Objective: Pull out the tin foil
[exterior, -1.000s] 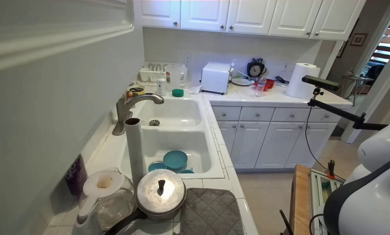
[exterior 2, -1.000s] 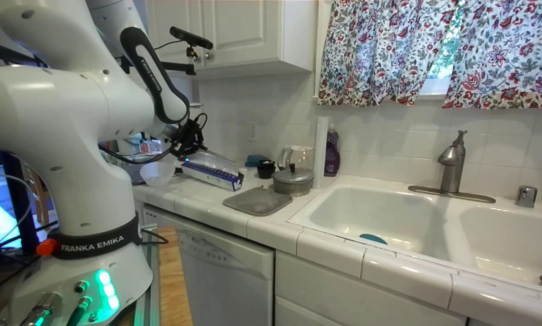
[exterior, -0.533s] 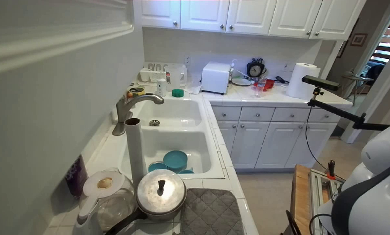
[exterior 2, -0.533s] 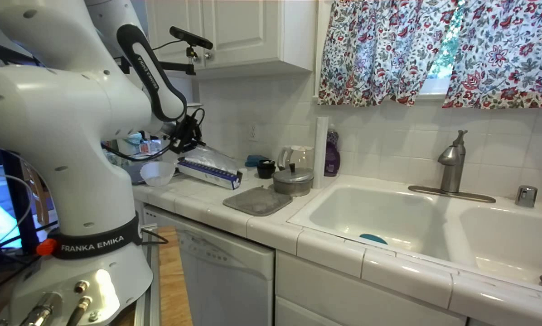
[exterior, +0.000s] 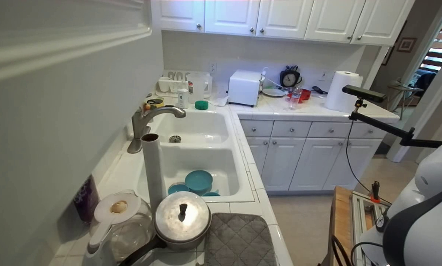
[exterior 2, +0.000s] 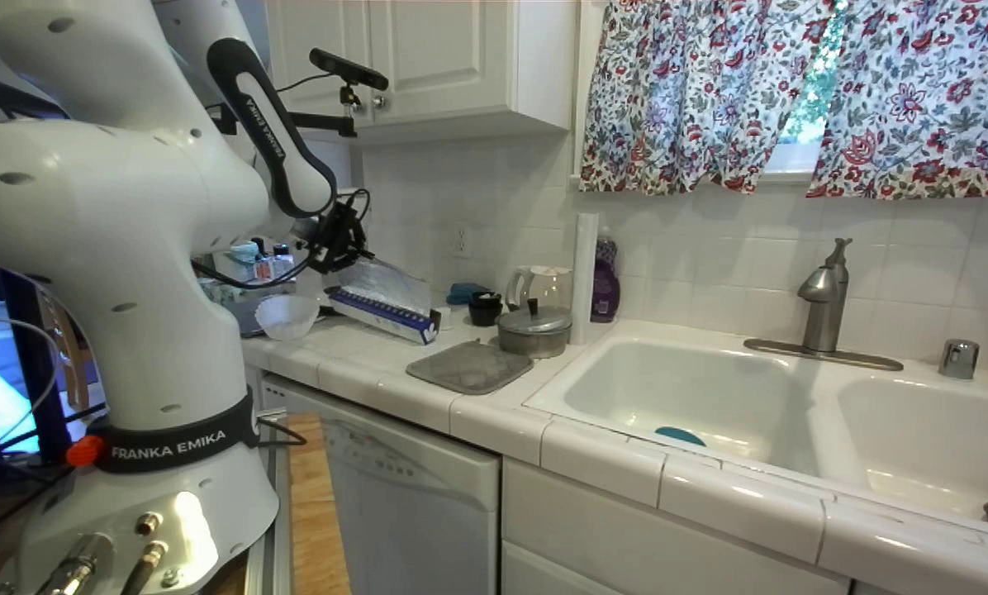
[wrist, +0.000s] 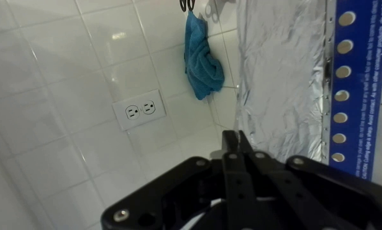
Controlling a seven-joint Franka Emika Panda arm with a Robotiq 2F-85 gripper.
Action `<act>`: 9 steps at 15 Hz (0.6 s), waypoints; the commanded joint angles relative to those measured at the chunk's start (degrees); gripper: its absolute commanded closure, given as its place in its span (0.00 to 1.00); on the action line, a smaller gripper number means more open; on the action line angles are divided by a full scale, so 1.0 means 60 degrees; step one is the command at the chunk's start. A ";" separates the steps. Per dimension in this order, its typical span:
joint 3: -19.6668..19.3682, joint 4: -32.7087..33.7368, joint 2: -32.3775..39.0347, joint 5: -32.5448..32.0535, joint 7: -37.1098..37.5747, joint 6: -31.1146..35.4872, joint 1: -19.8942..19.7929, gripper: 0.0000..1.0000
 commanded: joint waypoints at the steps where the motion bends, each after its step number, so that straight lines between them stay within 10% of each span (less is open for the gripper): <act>1: -0.0545 -0.0435 0.0411 0.0736 -0.0743 0.0023 0.1118 1.00; 9: -0.1169 -0.1733 0.0574 0.2806 -0.1627 0.0683 0.2497 1.00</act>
